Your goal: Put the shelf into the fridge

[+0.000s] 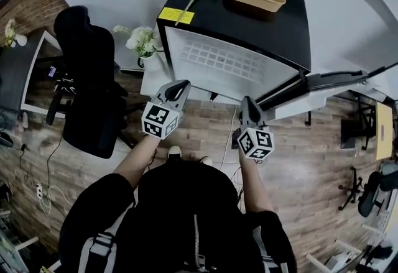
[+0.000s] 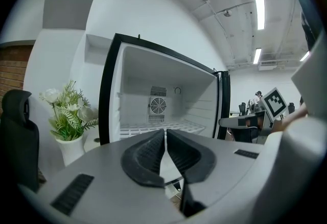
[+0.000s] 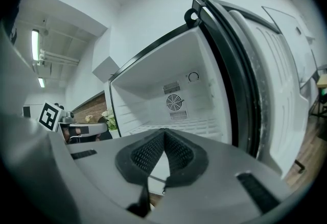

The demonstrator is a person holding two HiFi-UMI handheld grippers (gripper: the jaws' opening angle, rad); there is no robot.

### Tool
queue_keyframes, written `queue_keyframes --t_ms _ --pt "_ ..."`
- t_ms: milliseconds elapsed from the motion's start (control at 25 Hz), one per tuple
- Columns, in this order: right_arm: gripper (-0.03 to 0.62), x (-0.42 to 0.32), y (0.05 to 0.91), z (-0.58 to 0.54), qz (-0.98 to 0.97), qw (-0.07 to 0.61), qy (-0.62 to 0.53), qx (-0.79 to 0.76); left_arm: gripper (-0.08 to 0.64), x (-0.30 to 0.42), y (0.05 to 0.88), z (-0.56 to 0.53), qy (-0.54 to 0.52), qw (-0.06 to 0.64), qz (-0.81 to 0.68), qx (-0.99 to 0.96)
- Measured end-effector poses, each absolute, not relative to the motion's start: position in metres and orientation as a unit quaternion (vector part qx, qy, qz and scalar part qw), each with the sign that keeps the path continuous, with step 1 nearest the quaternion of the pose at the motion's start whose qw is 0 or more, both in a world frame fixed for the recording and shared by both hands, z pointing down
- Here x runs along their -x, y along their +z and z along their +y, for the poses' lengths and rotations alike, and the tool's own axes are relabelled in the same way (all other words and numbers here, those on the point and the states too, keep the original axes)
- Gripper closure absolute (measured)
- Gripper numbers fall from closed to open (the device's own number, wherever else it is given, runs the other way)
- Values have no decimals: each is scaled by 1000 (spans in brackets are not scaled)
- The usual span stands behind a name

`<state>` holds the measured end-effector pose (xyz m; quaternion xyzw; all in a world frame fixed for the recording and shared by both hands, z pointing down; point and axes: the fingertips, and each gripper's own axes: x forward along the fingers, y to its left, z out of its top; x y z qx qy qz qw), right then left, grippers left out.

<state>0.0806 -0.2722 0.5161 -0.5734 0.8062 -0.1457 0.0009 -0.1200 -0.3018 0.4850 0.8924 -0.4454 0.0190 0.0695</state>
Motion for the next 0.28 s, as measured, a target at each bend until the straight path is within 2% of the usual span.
queue_keyframes --t_ms 280 --pt "586 -80 520 -268 807 -6 -145 572 525 118 485 -302 15 73 -446 -892"
